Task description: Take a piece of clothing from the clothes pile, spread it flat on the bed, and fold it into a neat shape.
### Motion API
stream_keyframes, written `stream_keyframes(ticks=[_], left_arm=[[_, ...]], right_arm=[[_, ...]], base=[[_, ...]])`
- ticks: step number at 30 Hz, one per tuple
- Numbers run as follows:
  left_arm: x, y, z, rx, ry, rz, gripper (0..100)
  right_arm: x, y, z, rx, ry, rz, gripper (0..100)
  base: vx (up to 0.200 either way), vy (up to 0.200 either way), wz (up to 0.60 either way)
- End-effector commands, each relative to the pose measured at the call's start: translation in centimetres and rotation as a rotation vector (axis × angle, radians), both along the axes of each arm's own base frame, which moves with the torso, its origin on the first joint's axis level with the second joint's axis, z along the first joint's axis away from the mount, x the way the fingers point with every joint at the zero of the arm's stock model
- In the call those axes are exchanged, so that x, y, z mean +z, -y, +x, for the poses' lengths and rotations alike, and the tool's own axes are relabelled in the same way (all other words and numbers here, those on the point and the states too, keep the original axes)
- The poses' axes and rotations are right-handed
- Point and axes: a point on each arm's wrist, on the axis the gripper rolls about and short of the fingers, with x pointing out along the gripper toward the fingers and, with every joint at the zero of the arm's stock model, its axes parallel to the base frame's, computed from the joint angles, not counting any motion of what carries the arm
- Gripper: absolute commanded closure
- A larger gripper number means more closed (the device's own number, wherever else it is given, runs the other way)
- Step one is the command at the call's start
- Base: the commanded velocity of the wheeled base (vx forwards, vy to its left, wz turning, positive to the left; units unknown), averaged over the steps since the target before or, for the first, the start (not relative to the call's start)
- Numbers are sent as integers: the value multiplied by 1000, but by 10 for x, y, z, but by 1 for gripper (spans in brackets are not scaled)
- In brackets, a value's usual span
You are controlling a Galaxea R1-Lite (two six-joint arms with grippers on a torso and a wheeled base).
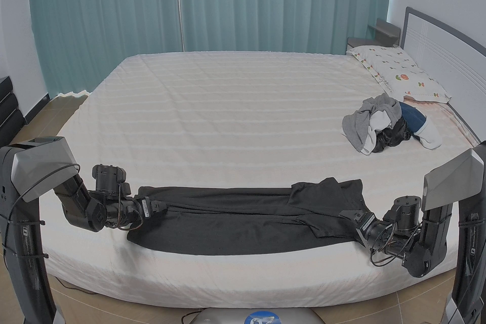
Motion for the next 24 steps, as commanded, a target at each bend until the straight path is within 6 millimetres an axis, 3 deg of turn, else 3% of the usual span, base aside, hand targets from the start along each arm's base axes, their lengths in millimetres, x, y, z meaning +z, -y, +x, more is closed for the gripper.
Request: stream_keyframes(ticks=[1,16,21,24], left_arm=[[-1,0,0,1,-1,-1,100],[5,-3,1,27,21,-13,100],[22,-17,0,59,56,-20,100],[23,-21,-2,57,53,-31,100]], right_arm=[[0,0,0,1,7,2,0],[0,-1,0,3,4,2,0],[0,-1,0,3,4,2,0],[0,-1,0,3,4,2,0]], base=[[0,0,0],[0,0,0],[0,0,0],[0,0,0]])
